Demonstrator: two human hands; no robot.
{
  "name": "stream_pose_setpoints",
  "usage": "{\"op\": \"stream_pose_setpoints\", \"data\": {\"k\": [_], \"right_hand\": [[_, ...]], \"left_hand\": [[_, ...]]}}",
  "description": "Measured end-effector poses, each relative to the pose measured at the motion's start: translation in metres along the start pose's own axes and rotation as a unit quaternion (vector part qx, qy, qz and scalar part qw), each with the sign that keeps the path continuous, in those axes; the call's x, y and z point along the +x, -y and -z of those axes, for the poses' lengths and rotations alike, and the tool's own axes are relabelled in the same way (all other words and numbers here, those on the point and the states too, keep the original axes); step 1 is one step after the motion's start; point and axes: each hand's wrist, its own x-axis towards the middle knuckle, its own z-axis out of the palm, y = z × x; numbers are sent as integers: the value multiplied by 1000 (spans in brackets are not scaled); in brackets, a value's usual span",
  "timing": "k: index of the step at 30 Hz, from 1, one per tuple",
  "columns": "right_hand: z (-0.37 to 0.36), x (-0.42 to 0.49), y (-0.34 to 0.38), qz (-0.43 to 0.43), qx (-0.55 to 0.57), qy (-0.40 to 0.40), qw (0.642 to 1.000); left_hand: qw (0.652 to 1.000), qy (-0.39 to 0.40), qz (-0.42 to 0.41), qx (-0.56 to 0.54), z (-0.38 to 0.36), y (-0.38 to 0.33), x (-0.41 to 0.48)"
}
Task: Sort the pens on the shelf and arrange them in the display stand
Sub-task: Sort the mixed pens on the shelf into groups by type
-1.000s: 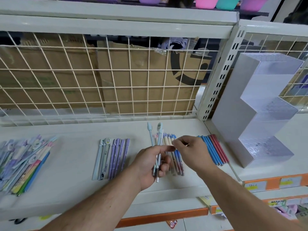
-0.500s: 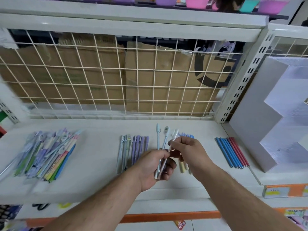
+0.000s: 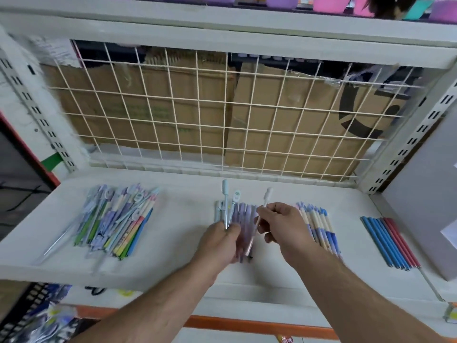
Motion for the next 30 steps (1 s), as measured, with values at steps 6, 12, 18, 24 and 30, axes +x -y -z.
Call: {"op": "stream_pose_setpoints", "data": {"k": [6, 12, 18, 24, 30], "right_hand": [[-41, 20, -11, -6, -185, -5, 983], [-59, 23, -12, 1, -273, -28, 962], [-64, 16, -11, 23, -257, -49, 965], [-58, 7, -8, 39, -251, -54, 966], [-47, 3, -6, 52, -235, -53, 969]], "left_hand": [[998, -30, 10, 49, 44, 7, 8], [997, -46, 54, 9, 68, 8, 13], [971, -107, -33, 210, 73, 12, 25], [919, -109, -84, 369, 71, 16, 36], [888, -105, -118, 432, 65, 24, 45]]}}
